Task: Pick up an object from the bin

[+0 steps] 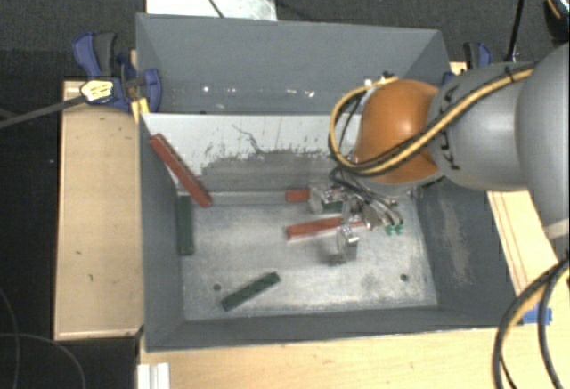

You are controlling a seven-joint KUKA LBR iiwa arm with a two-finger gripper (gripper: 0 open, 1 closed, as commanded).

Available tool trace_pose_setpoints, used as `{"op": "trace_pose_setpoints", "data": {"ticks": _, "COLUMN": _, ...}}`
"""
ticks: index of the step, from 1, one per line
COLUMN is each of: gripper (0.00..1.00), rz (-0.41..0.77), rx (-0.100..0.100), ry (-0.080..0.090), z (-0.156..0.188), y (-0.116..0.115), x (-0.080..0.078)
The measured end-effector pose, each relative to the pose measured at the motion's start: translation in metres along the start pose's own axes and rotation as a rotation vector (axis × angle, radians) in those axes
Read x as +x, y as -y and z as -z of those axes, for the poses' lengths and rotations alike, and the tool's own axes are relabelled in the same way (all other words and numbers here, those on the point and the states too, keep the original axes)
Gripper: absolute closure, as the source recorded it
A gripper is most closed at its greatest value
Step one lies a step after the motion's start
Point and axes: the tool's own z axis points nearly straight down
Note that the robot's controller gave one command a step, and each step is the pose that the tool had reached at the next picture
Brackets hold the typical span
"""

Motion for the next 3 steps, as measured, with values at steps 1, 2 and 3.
{"op": "trace_pose_setpoints", "data": {"ticks": 1, "gripper": 1.00, "rz": 0.000, "rx": 0.003, "ry": 0.013, "z": 0.009, "y": 0.001, "x": -0.004}}
{"op": "trace_pose_setpoints", "data": {"ticks": 2, "gripper": 1.00, "rz": 0.064, "rx": 0.005, "ry": 0.014, "z": 0.154, "y": 0.000, "x": -0.012}}
{"op": "trace_pose_setpoints", "data": {"ticks": 3, "gripper": 1.00, "rz": 0.192, "rx": 0.000, "ry": -0.004, "z": 0.079, "y": -0.029, "x": 0.055}}
